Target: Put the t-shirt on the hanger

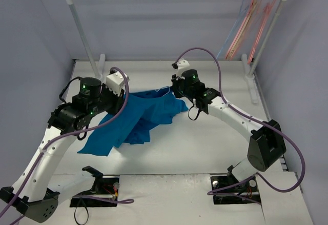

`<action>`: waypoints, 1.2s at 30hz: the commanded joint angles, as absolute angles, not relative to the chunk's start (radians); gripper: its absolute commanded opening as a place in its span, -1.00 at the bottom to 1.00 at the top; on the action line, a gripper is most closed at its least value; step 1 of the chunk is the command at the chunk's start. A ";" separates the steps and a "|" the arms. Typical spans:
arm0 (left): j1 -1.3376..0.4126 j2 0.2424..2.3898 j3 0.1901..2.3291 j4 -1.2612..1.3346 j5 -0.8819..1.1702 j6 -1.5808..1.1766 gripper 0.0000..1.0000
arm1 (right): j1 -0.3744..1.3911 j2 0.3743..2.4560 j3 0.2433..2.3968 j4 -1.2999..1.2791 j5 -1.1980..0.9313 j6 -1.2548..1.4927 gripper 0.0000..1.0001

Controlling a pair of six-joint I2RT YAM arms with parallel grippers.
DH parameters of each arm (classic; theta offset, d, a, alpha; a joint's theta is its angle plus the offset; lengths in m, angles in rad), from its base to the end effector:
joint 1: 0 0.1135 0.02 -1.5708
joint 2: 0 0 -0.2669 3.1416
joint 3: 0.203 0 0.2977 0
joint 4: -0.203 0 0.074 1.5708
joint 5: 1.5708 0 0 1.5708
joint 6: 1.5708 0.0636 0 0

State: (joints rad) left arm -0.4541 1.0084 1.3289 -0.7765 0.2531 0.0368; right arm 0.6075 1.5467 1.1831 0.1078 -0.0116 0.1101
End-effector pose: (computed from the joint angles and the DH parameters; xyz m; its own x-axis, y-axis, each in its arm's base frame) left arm 0.2242 -0.1272 0.4284 -0.3724 0.2214 -0.9013 0.6409 0.7638 -0.0772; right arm 0.3613 0.2521 0.2979 -0.2702 -0.0540 -0.9613 -0.5536 0.8256 0.1092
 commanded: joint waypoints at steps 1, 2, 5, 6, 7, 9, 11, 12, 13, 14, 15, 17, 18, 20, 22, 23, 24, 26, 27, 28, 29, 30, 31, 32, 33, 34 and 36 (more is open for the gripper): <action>-0.462 1.000 1.338 -0.686 0.180 0.075 -1.00 | 0.595 1.503 1.256 0.078 0.009 0.080 -1.00; -0.463 1.006 1.336 -0.678 0.169 0.077 -1.00 | 0.595 1.499 1.265 0.068 -0.023 0.078 -1.00; -0.469 1.034 1.344 -0.654 0.141 0.084 -1.00 | 0.606 1.482 1.316 0.016 -0.031 0.066 -1.00; -0.472 1.043 1.350 -0.650 0.137 0.089 -1.00 | 0.609 1.477 1.345 0.005 -0.031 0.060 -1.00; -0.480 1.063 1.365 -0.649 0.127 0.098 -1.00 | 0.618 1.471 1.362 0.003 -0.032 0.055 -1.00; -0.491 1.078 1.381 -0.637 0.123 0.101 -1.00 | 0.627 1.468 1.394 -0.055 -0.034 0.038 -1.00; -0.508 1.091 1.393 -0.618 0.126 0.104 -1.00 | 0.647 1.471 1.446 -0.095 -0.031 0.026 -1.00; -0.515 1.097 1.397 -0.606 0.123 0.112 -1.00 | 0.655 1.471 1.475 -0.103 -0.026 0.015 -1.00; -0.523 1.110 1.405 -0.607 0.120 0.115 -1.00 | 0.663 1.471 1.489 -0.112 -0.018 0.011 -1.00; -0.534 1.117 1.422 -0.607 0.094 0.117 -1.00 | 0.679 1.473 1.503 -0.135 -0.005 0.009 -1.00; -0.538 1.123 1.428 -0.600 0.081 0.118 -1.00 | 0.687 1.473 1.518 -0.147 -0.003 0.009 -1.00; -0.546 1.127 1.427 -0.577 0.065 0.117 -1.00 | 0.707 1.479 1.565 -0.184 -0.003 0.009 -1.00; -0.548 1.124 1.422 -0.533 0.048 0.104 -1.00 | 0.715 1.485 1.583 -0.195 -0.005 0.008 -1.00; -0.548 1.117 1.416 -0.487 0.048 0.092 -1.00 | 0.741 1.493 1.632 -0.222 0.024 0.009 -1.00; -0.554 1.112 1.419 -0.424 0.051 0.058 -1.00 | 0.762 1.509 1.670 -0.242 0.049 -0.017 -1.00; -0.557 1.109 1.422 -0.387 0.061 0.049 -1.00 | 0.782 1.514 1.707 -0.262 0.063 -0.021 -1.00; -0.564 1.105 1.422 -0.367 0.084 0.028 -1.00 | 0.788 1.523 1.724 -0.270 0.081 -0.028 -1.00; -0.572 1.086 1.413 -0.307 0.112 0.014 -1.00 | 0.793 1.529 1.767 -0.290 0.092 -0.041 -1.00; -0.577 1.078 1.401 -0.289 0.126 0.011 -1.00 | 0.793 1.532 1.781 -0.296 0.103 -0.044 -1.00; -0.577 1.065 1.394 -0.275 0.141 -0.018 -1.00 | 0.793 1.535 1.795 -0.307 0.103 -0.054 -1.00; -0.580 1.060 1.388 -0.247 0.146 -0.026 -1.00 | 0.793 1.537 1.824 -0.311 0.104 -0.055 -1.00; -0.580 1.055 1.384 -0.236 0.155 -0.040 -1.00 | 0.796 1.543 1.836 -0.313 0.103 -0.058 -1.00; -0.581 1.052 1.378 -0.227 0.190 -0.047 -1.00 | 0.799 1.545 1.847 -0.314 0.103 -0.063 -1.00; -0.581 1.052 1.374 -0.209 0.215 -0.057 -1.00 | 0.802 1.548 1.856 -0.311 0.104 -0.075 -1.00; -0.581 1.049 1.368 -0.198 0.236 -0.076 -1.00 | 0.804 1.555 1.867 -0.310 0.106 -0.081 -1.00; -0.581 1.046 1.350 -0.186 0.277 -0.086 -1.00 | 0.804 1.558 1.870 -0.310 0.121 -0.087 -1.00; -0.580 1.029 1.324 -0.140 0.308 -0.112 -1.00 | 0.804 1.569 1.870 -0.318 0.129 -0.104 -1.00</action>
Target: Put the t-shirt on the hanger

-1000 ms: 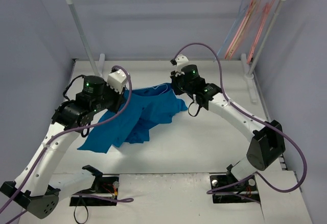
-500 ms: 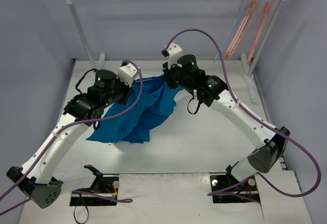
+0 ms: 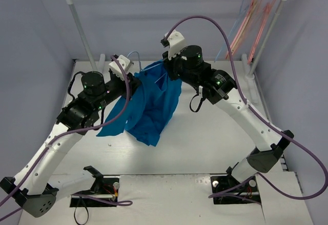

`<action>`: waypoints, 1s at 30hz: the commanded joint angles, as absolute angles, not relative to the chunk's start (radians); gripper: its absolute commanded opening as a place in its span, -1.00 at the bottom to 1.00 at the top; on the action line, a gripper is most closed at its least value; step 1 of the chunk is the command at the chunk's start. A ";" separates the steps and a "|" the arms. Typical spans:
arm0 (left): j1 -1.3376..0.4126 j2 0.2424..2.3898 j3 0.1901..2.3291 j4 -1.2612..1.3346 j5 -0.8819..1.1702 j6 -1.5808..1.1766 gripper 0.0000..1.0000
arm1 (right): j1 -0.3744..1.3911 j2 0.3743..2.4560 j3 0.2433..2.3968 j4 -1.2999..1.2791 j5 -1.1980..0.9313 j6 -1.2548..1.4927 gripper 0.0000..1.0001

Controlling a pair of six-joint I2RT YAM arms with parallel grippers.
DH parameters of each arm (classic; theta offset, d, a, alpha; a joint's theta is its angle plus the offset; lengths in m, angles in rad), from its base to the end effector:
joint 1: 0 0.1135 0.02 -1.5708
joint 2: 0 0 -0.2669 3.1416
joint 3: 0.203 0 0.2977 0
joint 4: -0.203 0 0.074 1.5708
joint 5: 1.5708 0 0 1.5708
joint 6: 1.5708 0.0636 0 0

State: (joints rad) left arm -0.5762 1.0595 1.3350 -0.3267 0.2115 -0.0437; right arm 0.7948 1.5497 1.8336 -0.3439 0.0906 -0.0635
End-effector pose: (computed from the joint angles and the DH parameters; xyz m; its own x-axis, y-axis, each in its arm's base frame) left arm 0.2356 -0.1690 0.4764 -0.0738 -0.0030 -0.9973 0.7060 0.7062 -0.0544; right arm 0.2945 0.2919 0.5114 -0.0008 -0.0911 -0.9958 -0.6489 0.7578 -0.0688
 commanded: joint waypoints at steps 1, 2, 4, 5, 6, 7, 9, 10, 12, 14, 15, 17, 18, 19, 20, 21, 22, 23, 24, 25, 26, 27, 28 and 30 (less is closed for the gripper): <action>-0.581 1.025 1.293 -0.126 0.317 -0.115 -1.00 | 0.804 1.571 1.867 -0.321 0.117 -0.107 -1.00; -0.580 1.020 1.279 -0.108 0.324 -0.120 -1.00 | 0.804 1.571 1.862 -0.321 0.107 -0.109 -1.00; -0.581 1.017 1.256 -0.100 0.322 -0.133 -1.00 | 0.818 1.560 1.836 -0.308 0.094 -0.115 -1.00; -0.580 1.017 1.234 -0.095 0.313 -0.136 -1.00 | 0.822 1.554 1.821 -0.301 0.091 -0.120 -1.00; -0.581 1.017 1.221 -0.088 0.313 -0.146 -1.00 | 0.825 1.540 1.803 -0.293 0.084 -0.129 -1.00; -0.580 1.014 1.207 -0.077 0.311 -0.150 -1.00 | 0.827 1.533 1.764 -0.284 0.080 -0.130 -1.00; -0.581 1.003 1.169 -0.038 0.314 -0.156 -1.00 | 0.828 1.513 1.729 -0.281 0.075 -0.129 -1.00; -0.581 1.002 1.157 -0.017 0.316 -0.156 -1.00 | 0.828 1.508 1.704 -0.282 0.071 -0.127 -1.00; -0.581 0.997 1.132 -0.008 0.325 -0.156 -1.00 | 0.828 1.493 1.687 -0.284 0.040 -0.124 -1.00; -0.581 0.993 1.111 0.049 0.340 -0.156 -1.00 | 0.830 1.483 1.663 -0.282 0.015 -0.127 -1.00; -0.581 0.988 1.086 0.063 0.351 -0.164 -1.00 | 0.833 1.474 1.655 -0.282 0.002 -0.130 -1.00; -0.581 0.979 1.059 0.100 0.353 -0.173 -1.00 | 0.842 1.463 1.631 -0.284 -0.032 -0.137 -1.00; -0.581 0.974 1.027 0.112 0.353 -0.176 -1.00 | 0.844 1.459 1.622 -0.282 -0.047 -0.138 -1.00; -0.581 0.968 1.011 0.138 0.359 -0.178 -1.00 | 0.845 1.454 1.611 -0.281 -0.052 -0.138 -1.00; -0.581 0.963 0.996 0.152 0.367 -0.181 -1.00 | 0.847 1.442 1.588 -0.278 -0.055 -0.137 -1.00; -0.580 0.954 0.983 0.164 0.376 -0.179 -1.00 | 0.847 1.436 1.576 -0.275 -0.058 -0.137 -1.00; -0.581 0.953 0.965 0.178 0.397 -0.179 -1.00 | 0.847 1.430 1.566 -0.270 -0.067 -0.138 -0.99; -0.581 0.950 0.959 0.181 0.405 -0.173 -1.00 | 0.845 1.419 1.559 -0.267 -0.075 -0.140 -0.99; -0.581 0.945 0.953 0.186 0.413 -0.169 -1.00 | 0.847 1.416 1.549 -0.267 -0.087 -0.143 -0.98; -0.580 0.942 0.940 0.196 0.428 -0.164 -1.00 | 0.847 1.411 1.548 -0.268 -0.110 -0.144 -0.96; -0.580 0.936 0.934 0.201 0.434 -0.150 -1.00 | 0.845 1.407 1.546 -0.268 -0.118 -0.147 -0.94; -0.580 0.931 0.925 0.209 0.437 -0.147 -1.00 | 0.845 1.405 1.543 -0.275 -0.126 -0.152 -0.89; -0.580 0.925 0.905 0.231 0.437 -0.147 -1.00 | 0.847 1.404 1.546 -0.284 -0.132 -0.156 -0.86; -0.580 0.901 0.878 0.267 0.437 -0.149 -1.00 | 0.847 1.402 1.555 -0.314 -0.129 -0.170 -0.63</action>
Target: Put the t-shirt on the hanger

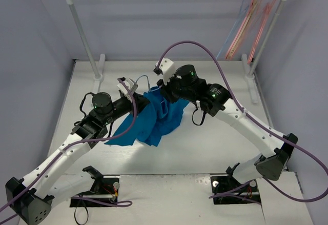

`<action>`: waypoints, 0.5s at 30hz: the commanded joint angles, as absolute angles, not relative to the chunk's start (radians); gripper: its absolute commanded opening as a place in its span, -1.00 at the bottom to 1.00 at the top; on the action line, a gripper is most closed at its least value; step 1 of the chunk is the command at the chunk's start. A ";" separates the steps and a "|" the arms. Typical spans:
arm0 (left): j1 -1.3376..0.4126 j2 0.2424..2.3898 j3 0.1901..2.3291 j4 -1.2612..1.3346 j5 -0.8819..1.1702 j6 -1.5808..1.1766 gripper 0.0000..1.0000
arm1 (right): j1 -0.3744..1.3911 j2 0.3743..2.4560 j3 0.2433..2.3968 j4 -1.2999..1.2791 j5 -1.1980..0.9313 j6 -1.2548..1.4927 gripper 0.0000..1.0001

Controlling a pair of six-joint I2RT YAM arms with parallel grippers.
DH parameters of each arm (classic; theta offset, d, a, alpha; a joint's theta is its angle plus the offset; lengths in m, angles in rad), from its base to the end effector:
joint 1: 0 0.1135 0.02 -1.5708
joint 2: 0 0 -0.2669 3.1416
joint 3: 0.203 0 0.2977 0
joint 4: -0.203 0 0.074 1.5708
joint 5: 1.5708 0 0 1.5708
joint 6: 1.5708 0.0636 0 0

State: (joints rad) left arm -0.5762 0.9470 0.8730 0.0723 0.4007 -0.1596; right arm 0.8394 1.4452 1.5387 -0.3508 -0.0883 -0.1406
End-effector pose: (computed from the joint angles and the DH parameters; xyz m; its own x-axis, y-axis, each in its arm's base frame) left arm 0.2312 -0.1798 0.3682 -0.1331 -0.0880 -0.9872 0.8180 0.5526 -0.1596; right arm 0.2657 0.3045 0.4303 -0.0564 -0.2719 -0.9607 -0.8142 0.5694 -0.1133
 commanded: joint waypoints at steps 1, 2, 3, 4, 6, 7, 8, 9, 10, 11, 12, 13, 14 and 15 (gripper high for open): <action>-0.580 0.894 0.864 0.296 0.437 -0.150 -1.00 | 0.844 1.399 1.555 -0.324 -0.127 -0.175 -0.51; -0.580 0.884 0.844 0.304 0.436 -0.149 -1.00 | 0.845 1.390 1.555 -0.331 -0.118 -0.179 -0.41; -0.580 0.877 0.838 0.310 0.437 -0.147 -1.00 | 0.842 1.382 1.555 -0.345 -0.118 -0.186 -0.21; -0.580 0.876 0.831 0.307 0.440 -0.140 -1.00 | 0.836 1.375 1.555 -0.353 -0.117 -0.193 -0.13; -0.578 0.865 0.819 0.302 0.448 -0.123 -1.00 | 0.825 1.347 1.557 -0.374 -0.113 -0.212 -0.02; -0.578 0.859 0.816 0.298 0.451 -0.118 -1.00 | 0.818 1.336 1.560 -0.379 -0.117 -0.219 0.00; -0.578 0.853 0.813 0.292 0.453 -0.106 -1.00 | 0.798 1.318 1.563 -0.385 -0.124 -0.227 0.02; -0.578 0.848 0.813 0.276 0.460 -0.100 -1.00 | 0.781 1.307 1.565 -0.394 -0.147 -0.232 0.03; -0.578 0.847 0.813 0.265 0.462 -0.080 -1.00 | 0.763 1.289 1.569 -0.399 -0.159 -0.248 0.03; -0.578 0.841 0.815 0.255 0.465 -0.074 -1.00 | 0.721 1.282 1.571 -0.403 -0.176 -0.261 0.03; -0.578 0.839 0.818 0.236 0.471 -0.069 -1.00 | 0.698 1.275 1.572 -0.417 -0.208 -0.274 0.02; -0.578 0.836 0.818 0.229 0.477 -0.068 -1.00 | 0.672 1.267 1.574 -0.425 -0.224 -0.303 0.01; -0.578 0.831 0.819 0.221 0.483 -0.061 -1.00 | 0.652 1.264 1.577 -0.434 -0.239 -0.322 0.01; -0.578 0.830 0.828 0.204 0.489 -0.058 -1.00 | 0.615 1.264 1.578 -0.451 -0.254 -0.340 0.00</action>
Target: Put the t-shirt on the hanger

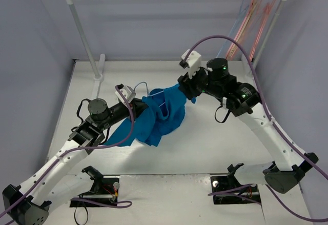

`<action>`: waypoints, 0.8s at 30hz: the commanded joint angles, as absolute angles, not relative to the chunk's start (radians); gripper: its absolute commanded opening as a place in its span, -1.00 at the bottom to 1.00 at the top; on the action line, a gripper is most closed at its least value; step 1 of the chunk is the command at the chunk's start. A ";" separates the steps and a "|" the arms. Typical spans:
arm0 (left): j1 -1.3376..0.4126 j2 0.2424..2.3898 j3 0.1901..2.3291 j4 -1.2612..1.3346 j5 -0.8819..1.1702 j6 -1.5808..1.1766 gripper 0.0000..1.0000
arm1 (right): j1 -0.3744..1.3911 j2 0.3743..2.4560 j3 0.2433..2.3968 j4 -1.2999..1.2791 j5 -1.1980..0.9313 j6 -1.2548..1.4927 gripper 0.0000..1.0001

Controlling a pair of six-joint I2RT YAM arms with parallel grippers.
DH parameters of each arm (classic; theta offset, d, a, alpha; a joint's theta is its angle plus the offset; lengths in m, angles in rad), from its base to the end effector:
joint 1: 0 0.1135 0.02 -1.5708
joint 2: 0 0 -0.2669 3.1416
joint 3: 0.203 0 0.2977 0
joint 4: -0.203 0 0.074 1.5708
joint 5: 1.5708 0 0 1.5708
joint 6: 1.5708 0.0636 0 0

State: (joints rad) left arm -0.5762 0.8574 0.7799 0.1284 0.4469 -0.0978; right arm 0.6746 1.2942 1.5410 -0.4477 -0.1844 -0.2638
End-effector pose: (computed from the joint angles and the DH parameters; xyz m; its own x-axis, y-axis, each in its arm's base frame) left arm 0.2130 -0.1712 0.3593 -0.0408 -0.0785 -0.9961 0.8534 0.5158 -0.0756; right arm 0.2653 0.2271 0.4724 0.0462 -0.2912 -0.9555 -0.7688 0.6003 -0.2202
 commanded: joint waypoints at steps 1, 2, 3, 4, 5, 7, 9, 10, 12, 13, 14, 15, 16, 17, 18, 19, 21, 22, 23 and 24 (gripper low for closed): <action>-0.578 0.828 0.831 0.195 0.500 -0.057 -1.00 | 0.601 1.261 1.577 -0.457 -0.271 -0.357 0.00; -0.578 0.825 0.836 0.186 0.506 -0.054 -1.00 | 0.589 1.261 1.575 -0.477 -0.290 -0.388 0.01; -0.578 0.824 0.842 0.167 0.514 -0.051 -1.00 | 0.565 1.258 1.572 -0.486 -0.317 -0.409 0.03; -0.578 0.821 0.851 0.158 0.526 -0.048 -1.00 | 0.557 1.250 1.566 -0.491 -0.360 -0.429 0.03; -0.578 0.821 0.854 0.141 0.532 -0.046 -1.00 | 0.552 1.249 1.551 -0.495 -0.377 -0.466 0.04; -0.578 0.818 0.862 0.126 0.552 -0.040 -1.00 | 0.543 1.250 1.542 -0.514 -0.420 -0.523 0.05; -0.578 0.818 0.871 0.101 0.563 -0.035 -1.00 | 0.537 1.261 1.543 -0.549 -0.429 -0.595 0.05; -0.578 0.818 0.877 0.092 0.569 -0.028 -1.00 | 0.535 1.281 1.549 -0.569 -0.440 -0.618 0.05; -0.578 0.821 0.888 0.071 0.583 -0.025 -1.00 | 0.525 1.301 1.577 -0.618 -0.486 -0.670 0.05; -0.578 0.822 0.893 0.064 0.586 -0.020 -1.00 | 0.519 1.325 1.586 -0.636 -0.503 -0.689 0.05; -0.578 0.824 0.903 0.057 0.591 -0.018 -1.00 | 0.517 1.339 1.594 -0.672 -0.523 -0.702 0.05; -0.578 0.824 0.907 0.054 0.592 -0.017 -1.00 | 0.515 1.351 1.601 -0.686 -0.529 -0.725 0.05; -0.578 0.825 0.910 0.054 0.592 -0.015 -1.00 | 0.517 1.376 1.608 -0.702 -0.531 -0.739 0.05; -0.578 0.825 0.914 0.052 0.600 -0.015 -1.00 | 0.517 1.387 1.605 -0.727 -0.529 -0.750 0.05; -0.578 0.827 0.917 0.052 0.604 -0.017 -1.00 | 0.517 1.397 1.602 -0.733 -0.526 -0.759 0.04; -0.578 0.827 0.919 0.052 0.607 -0.020 -1.00 | 0.517 1.413 1.585 -0.738 -0.523 -0.773 0.04; -0.578 0.828 0.925 0.048 0.623 -0.021 -1.00 | 0.515 1.417 1.557 -0.721 -0.512 -0.785 0.02; -0.578 0.827 0.927 0.045 0.627 -0.020 -1.00 | 0.515 1.417 1.530 -0.704 -0.512 -0.787 0.02; -0.578 0.828 0.928 0.040 0.632 -0.018 -1.00 | 0.517 1.417 1.519 -0.677 -0.514 -0.790 0.01; -0.577 0.828 0.934 0.037 0.641 -0.017 -1.00 | 0.515 1.416 1.510 -0.663 -0.518 -0.792 0.01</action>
